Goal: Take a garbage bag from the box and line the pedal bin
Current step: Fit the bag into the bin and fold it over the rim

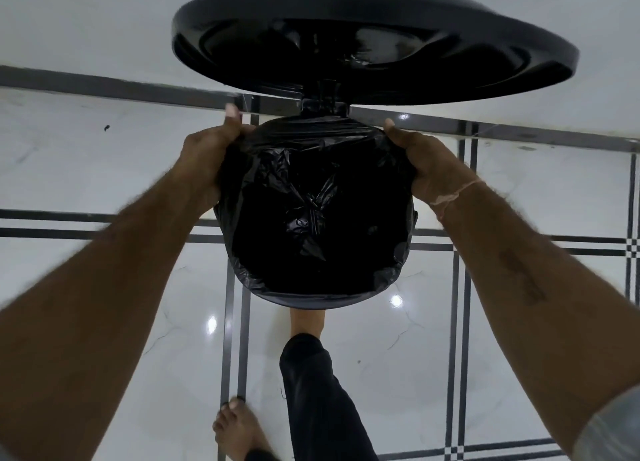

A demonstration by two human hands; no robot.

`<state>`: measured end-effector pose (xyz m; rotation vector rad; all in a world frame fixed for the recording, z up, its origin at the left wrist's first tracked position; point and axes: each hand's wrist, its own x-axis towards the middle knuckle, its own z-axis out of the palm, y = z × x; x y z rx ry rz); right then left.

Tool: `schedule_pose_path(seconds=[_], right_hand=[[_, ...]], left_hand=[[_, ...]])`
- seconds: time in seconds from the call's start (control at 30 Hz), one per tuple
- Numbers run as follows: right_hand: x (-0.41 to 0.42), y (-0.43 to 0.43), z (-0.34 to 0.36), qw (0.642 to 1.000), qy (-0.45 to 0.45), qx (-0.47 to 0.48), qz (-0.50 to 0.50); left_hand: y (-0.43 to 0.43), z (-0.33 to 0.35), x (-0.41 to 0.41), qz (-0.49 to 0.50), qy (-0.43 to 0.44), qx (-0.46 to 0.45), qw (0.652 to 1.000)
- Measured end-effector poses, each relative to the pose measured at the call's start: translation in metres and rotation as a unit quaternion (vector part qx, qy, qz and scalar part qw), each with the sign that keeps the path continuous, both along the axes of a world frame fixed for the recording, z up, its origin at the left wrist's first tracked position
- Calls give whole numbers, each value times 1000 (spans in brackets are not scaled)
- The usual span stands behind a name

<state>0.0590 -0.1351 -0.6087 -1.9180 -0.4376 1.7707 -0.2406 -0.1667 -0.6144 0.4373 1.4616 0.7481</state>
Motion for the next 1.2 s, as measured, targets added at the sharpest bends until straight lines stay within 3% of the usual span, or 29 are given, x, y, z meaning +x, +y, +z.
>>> schedule_pose_path(seconds=[0.07, 0.2, 0.37, 0.47, 0.6, 0.73, 0.83, 0.9, 0.97, 1.07, 1.2], right_hand=[[6, -11, 0, 1000, 7, 26, -13], [3, -22, 5, 998, -13, 62, -26], [-6, -15, 13, 997, -40, 32, -51], [-5, -9, 11, 998, -36, 14, -54], [-3, 0, 1, 999, -24, -7, -27], [-3, 1, -4, 1000, -16, -8, -24], [-5, -4, -2, 999, -23, 4, -33], [-8, -8, 3, 998, -29, 31, -45], [-11, -16, 6, 995, -36, 73, -49], [-10, -32, 9, 992, -43, 118, -21], [-3, -39, 12, 992, -35, 113, -38]], left_hand=[[-11, 3, -4, -24, 3, 48, 999], [-13, 1, -3, -45, 164, 145, 975], [-2, 5, 2, -89, 293, 132, 943], [7, 2, 1, -103, 295, 96, 945], [12, -2, -3, -93, 188, 37, 977], [-4, 5, -13, -103, 82, 86, 988], [-9, 0, -13, -107, 208, 162, 959], [-7, 0, -7, -119, 321, 179, 922], [-5, 4, -1, -125, 379, 174, 900], [-2, 7, 5, -117, 401, 140, 898], [4, -1, 3, -104, 365, 87, 921]])
